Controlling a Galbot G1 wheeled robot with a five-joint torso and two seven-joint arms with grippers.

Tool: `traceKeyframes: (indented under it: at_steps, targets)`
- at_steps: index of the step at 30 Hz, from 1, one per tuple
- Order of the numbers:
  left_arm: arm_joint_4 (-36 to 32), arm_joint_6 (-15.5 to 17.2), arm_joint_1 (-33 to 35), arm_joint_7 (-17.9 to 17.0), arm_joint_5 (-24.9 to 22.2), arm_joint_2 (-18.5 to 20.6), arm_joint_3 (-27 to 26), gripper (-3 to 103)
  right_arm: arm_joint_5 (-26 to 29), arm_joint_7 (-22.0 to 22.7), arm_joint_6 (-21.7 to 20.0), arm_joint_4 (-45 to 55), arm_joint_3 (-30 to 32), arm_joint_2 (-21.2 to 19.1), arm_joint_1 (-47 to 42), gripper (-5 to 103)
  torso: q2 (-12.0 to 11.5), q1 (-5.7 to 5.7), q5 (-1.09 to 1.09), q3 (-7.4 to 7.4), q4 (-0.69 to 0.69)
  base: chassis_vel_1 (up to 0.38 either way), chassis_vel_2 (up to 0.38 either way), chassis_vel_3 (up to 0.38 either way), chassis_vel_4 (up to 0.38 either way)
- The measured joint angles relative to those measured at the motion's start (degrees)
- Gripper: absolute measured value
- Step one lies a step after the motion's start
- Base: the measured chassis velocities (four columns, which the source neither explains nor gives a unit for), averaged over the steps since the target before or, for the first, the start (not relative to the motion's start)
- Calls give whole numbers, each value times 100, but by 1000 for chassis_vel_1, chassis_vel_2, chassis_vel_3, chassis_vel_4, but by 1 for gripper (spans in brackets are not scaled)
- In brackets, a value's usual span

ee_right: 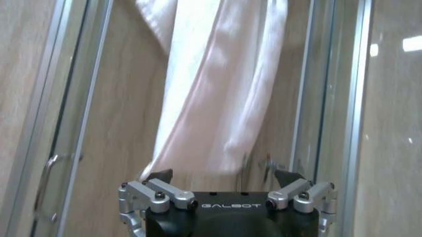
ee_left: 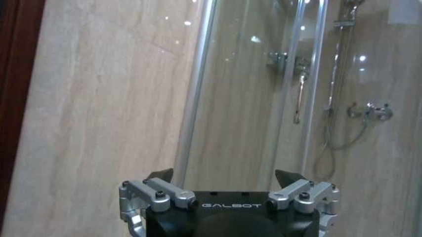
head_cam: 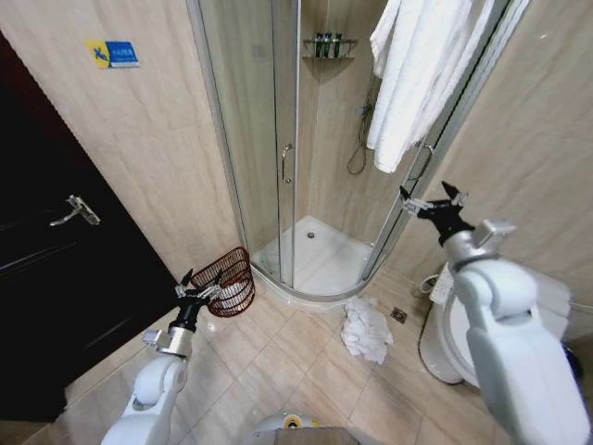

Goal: Discard the used towel into the hamper.

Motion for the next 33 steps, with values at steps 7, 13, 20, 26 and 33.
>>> traceKeyframes:
  at_steps: [7,13,20,26,33]
  targets:
    - [56,138,38,-86,259,-322,-139,100,871,-108,-215,-433,-449,-777,1331,100,-5,-2,-4,-3,1,0,0,0,0]
    - [-47,307,36,-188,450,-509,-136,100,1645,-92,-312,-1060,-1220,-1205,2646,100,-8,-4,-2,-5,0,0,0,0,0]
    - [-226,405,-16,-229,480,-528,-138,100,2055,-5,-430,-2196,-2342,-1080,4396,100,-13,-5,0,-6,1,0,0,0,0]
    - [-239,337,4,-225,476,-571,-155,100,2295,34,-542,-2909,-3076,-820,5563,100,-14,-6,-6,-8,1,0,0,0,0]
    - [-254,76,254,-159,372,-622,-344,100,2078,246,-645,-3741,-3785,-342,6722,100,-15,-7,-4,-9,1,0,0,0,0]
